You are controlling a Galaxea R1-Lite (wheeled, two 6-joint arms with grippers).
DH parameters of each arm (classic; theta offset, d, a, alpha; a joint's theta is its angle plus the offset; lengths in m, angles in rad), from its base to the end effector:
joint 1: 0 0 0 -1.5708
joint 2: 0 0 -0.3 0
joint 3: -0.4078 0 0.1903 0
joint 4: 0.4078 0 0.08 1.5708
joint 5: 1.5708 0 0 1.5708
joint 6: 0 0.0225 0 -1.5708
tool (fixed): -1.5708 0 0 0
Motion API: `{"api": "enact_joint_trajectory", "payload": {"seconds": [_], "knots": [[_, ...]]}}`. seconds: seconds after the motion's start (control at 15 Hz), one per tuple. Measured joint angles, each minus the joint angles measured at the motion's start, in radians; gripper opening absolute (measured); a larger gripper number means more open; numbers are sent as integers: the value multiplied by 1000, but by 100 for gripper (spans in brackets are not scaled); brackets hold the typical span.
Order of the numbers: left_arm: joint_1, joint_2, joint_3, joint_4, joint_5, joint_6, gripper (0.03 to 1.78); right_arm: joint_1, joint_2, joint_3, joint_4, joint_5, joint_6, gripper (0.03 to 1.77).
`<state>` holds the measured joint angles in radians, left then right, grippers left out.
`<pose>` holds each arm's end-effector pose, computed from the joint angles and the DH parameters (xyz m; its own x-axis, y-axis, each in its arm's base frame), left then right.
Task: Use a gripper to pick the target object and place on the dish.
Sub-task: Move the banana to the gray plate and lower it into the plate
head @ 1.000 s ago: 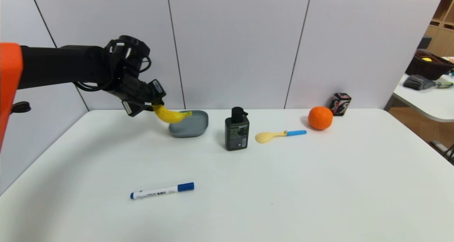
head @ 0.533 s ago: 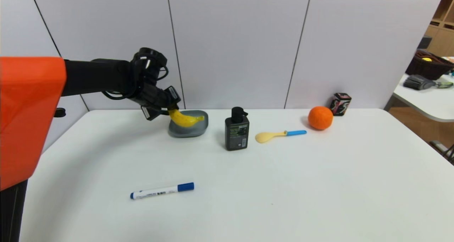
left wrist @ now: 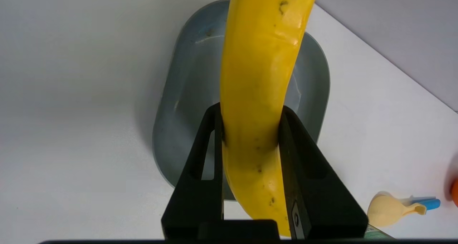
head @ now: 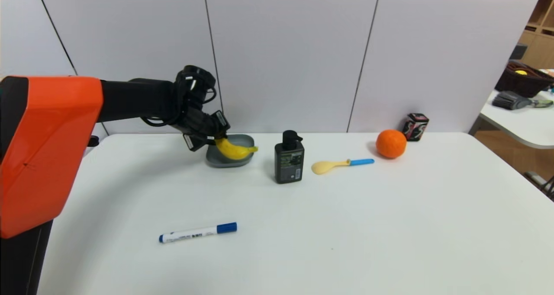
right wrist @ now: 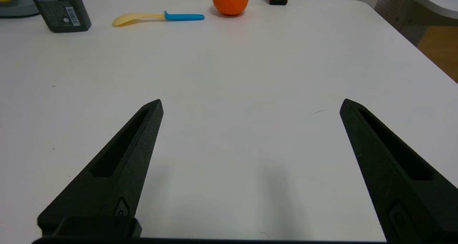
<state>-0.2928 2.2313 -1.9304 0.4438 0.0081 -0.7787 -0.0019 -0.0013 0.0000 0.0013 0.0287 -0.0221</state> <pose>0.4296 -0.1293 0.1877 0.7063 -0.2045 -0.6777 -0.2544 0.8201 -0.5125 -0.0229 0.0007 0.0753 0.9996 0.0268 0.0000 -0.0268 0.9994 -0.0221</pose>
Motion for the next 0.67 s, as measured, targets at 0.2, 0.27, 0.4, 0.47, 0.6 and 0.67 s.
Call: {"api": "enact_joint_trajectory", "payload": {"seconds": [0.2, 0.27, 0.4, 0.47, 0.6, 0.67], "knots": [[-1, 7, -1, 0, -1, 0, 47, 0, 0, 0, 1, 0, 0, 171], [-1, 9, -4, 1, -2, 0, 47, -1, 0, 0, 0, 0, 0, 171], [-2, 11, -7, 2, -2, 1, 47, -1, 0, 0, 1, 0, 0, 171], [-2, 12, -8, 1, -2, 1, 47, -1, 0, 0, 1, 0, -1, 171], [-1, 14, -8, 3, -12, 4, 53, 0, 0, 0, 1, 0, 0, 171], [-2, 15, -8, 3, -13, 3, 67, -1, 0, 0, 0, 0, 0, 171]]}}
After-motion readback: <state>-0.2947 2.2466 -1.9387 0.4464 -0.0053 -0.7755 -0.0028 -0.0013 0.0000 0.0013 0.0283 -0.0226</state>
